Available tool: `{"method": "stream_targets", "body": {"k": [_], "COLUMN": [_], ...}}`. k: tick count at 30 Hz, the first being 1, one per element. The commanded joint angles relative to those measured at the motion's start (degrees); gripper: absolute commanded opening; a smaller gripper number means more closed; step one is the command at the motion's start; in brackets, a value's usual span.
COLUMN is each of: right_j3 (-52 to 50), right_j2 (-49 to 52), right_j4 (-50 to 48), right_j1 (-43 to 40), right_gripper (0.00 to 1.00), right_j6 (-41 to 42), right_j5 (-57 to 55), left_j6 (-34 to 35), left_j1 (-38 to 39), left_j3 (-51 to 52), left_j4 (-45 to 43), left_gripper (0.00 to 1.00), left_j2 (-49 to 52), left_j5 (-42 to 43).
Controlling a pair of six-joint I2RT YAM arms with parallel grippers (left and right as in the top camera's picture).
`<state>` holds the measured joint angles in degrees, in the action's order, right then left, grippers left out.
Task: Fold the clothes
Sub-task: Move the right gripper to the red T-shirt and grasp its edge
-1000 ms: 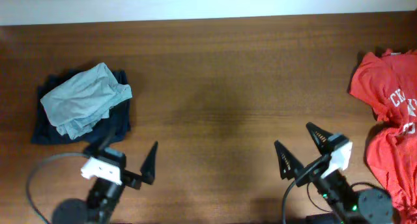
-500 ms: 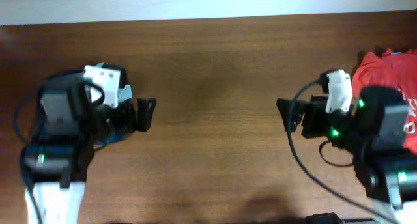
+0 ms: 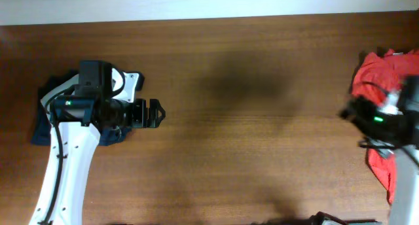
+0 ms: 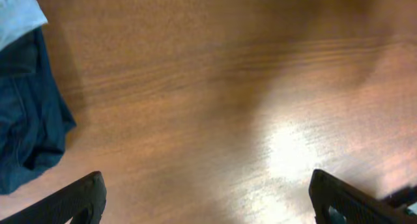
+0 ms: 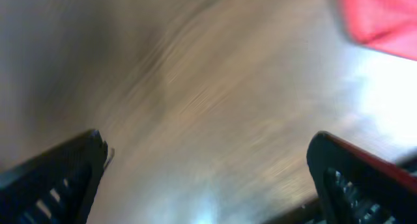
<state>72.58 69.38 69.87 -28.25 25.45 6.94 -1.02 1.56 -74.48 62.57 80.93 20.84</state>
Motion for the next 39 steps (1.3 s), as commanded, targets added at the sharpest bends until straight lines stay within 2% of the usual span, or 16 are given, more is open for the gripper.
{"method": "stream_targets", "body": {"k": [1,5,10,14,17,24,30,39], "right_j3": [1.4,1.3,1.3,1.3,1.2,0.0,-0.3,-5.2], "right_j2": [-0.4,1.2,6.8,11.6,15.3,20.7,24.9,29.4], "right_j4": [2.7,5.4,5.0,6.3,7.7,6.6,5.5,1.9], "right_j1": [-13.6,-26.3,-33.2,-36.0,-38.1,-38.8,-41.0,-45.5], "right_gripper": [0.98,0.99,0.98,0.93,0.89,0.89,0.89,0.88], "right_j6": [2.7,6.6,6.6,6.6,6.6,9.2,10.4,10.9], "right_j5": [-0.9,-0.2,0.0,-3.1,-11.5,-25.1,-28.9,-25.9], "left_j6": [0.1,0.2,0.2,0.2,0.2,0.2,0.2,0.2], "left_j1": [0.3,0.3,0.3,0.5,0.5,0.5,0.5,0.5], "left_j3": [-0.8,-0.8,-0.8,-0.8,-0.8,-0.8,-0.8,-0.8], "left_j4": [0.5,0.5,0.5,0.5,0.5,0.5,0.5,0.3], "left_gripper": [0.99,0.99,0.99,0.99,0.99,0.99,0.99,0.99], "left_j2": [0.1,0.1,0.1,0.1,0.1,0.1,0.1,0.1], "left_j5": [0.8,0.8,0.8,0.8,0.8,0.8,0.8,0.8]}}
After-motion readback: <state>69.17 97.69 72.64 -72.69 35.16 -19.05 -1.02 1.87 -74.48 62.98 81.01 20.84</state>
